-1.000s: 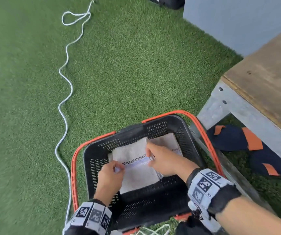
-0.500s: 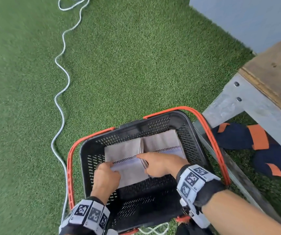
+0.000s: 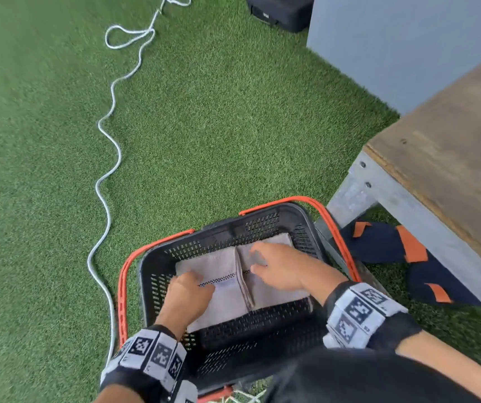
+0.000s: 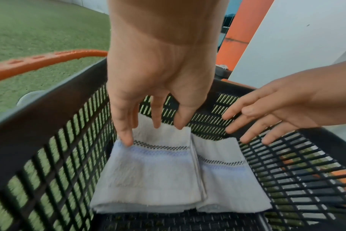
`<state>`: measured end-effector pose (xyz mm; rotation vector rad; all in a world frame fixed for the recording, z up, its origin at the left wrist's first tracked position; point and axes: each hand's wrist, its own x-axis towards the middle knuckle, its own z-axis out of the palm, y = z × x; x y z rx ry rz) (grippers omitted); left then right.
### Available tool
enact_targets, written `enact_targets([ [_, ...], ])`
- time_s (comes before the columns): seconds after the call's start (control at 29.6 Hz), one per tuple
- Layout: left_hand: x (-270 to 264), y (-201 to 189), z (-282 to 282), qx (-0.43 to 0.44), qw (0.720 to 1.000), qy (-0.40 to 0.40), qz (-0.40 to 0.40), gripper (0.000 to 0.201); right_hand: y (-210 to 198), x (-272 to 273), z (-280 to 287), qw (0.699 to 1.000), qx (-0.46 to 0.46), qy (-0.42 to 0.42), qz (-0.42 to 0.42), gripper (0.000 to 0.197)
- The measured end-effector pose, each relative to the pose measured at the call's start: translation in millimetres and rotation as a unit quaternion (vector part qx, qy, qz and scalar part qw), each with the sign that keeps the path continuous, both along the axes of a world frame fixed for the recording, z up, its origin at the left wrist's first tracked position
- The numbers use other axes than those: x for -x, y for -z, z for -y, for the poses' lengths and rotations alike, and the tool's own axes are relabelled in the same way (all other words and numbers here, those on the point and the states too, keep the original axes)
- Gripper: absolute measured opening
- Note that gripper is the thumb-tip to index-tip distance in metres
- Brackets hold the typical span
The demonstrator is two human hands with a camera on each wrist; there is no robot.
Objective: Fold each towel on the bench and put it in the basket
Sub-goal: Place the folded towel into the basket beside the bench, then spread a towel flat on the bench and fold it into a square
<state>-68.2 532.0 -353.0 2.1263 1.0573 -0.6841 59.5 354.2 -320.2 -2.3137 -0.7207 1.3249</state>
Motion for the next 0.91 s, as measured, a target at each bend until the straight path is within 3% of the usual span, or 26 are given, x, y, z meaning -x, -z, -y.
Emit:
enact_targets([
  [0.13,-21,-42,5,0.023,0.996,0.057,0.07,0.018,-53,-12,17,0.991,-0.085,0.076,0.076,0.019],
  [0.3,-44,-108,19,0.016,0.986,0.101,0.135,0.018,-120,-12,41,0.959,-0.162,0.157,0.174,0.01],
  [0.64,-62,-268,75,-0.016,0.93,0.23,0.286,0.019,-238,34,132,0.896,-0.19,0.265,0.302,0.013],
  [0.91,-46,-346,183,-0.013,0.875,0.344,0.34,0.018,-294,111,233,0.876,-0.169,0.318,0.321,0.018],
])
